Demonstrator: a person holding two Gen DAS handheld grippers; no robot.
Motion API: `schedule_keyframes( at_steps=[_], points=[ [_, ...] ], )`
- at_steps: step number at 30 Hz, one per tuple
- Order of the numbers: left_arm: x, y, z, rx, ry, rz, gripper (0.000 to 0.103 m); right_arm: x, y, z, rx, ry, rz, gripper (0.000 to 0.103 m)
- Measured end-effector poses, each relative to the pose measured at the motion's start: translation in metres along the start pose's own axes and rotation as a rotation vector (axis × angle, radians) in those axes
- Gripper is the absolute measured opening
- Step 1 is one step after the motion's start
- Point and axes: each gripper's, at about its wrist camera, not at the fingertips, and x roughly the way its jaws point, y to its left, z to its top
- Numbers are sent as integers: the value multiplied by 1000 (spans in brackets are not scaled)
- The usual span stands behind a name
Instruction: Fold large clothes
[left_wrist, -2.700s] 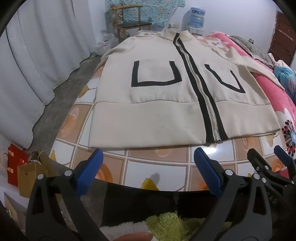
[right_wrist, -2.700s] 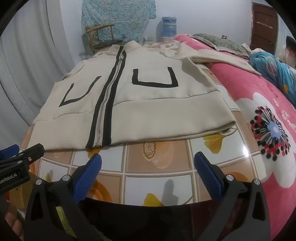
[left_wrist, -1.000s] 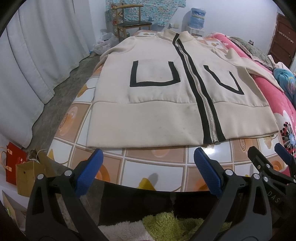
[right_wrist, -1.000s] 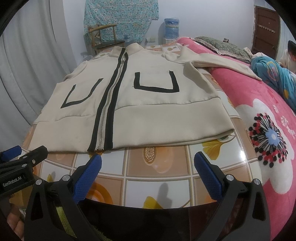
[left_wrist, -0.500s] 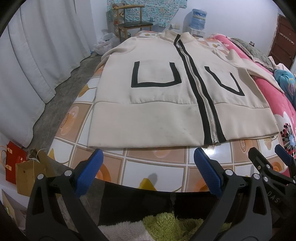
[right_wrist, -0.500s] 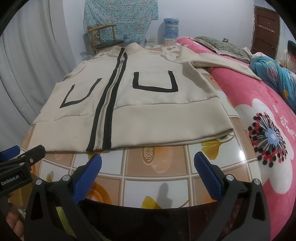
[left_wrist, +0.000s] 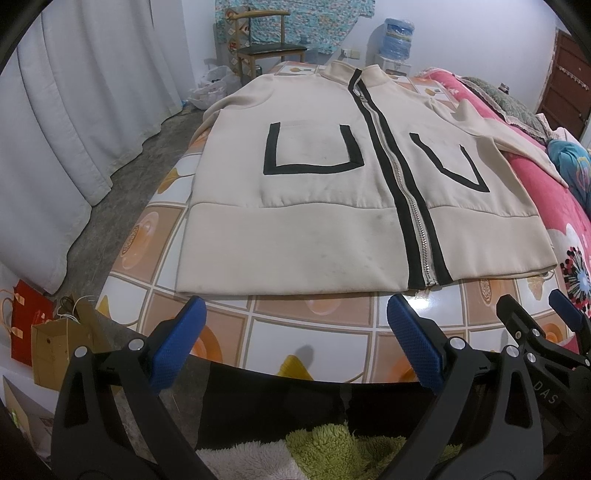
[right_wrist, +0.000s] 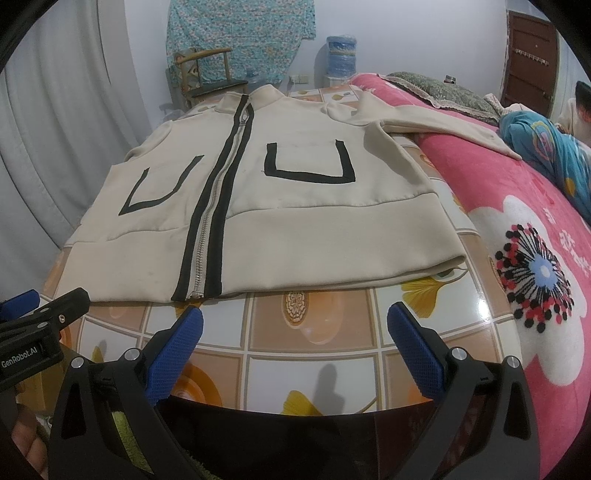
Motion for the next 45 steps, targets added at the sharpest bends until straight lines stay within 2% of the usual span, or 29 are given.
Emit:
schedule_keyframes(
  at_steps=[31, 40, 44, 45],
  points=[
    [0, 7, 2, -6, 1, 1, 95, 1, -3, 0, -3, 4, -1, 97],
    [15, 4, 4, 12, 16, 10, 95, 14, -3, 3, 5, 24, -3, 97],
    [23, 4, 4, 30, 13, -42, 95, 21, -12, 7, 18, 32, -11, 97],
    [23, 6, 4, 40, -3, -84, 95, 21, -14, 8, 20, 31, -14, 97]
  ],
)
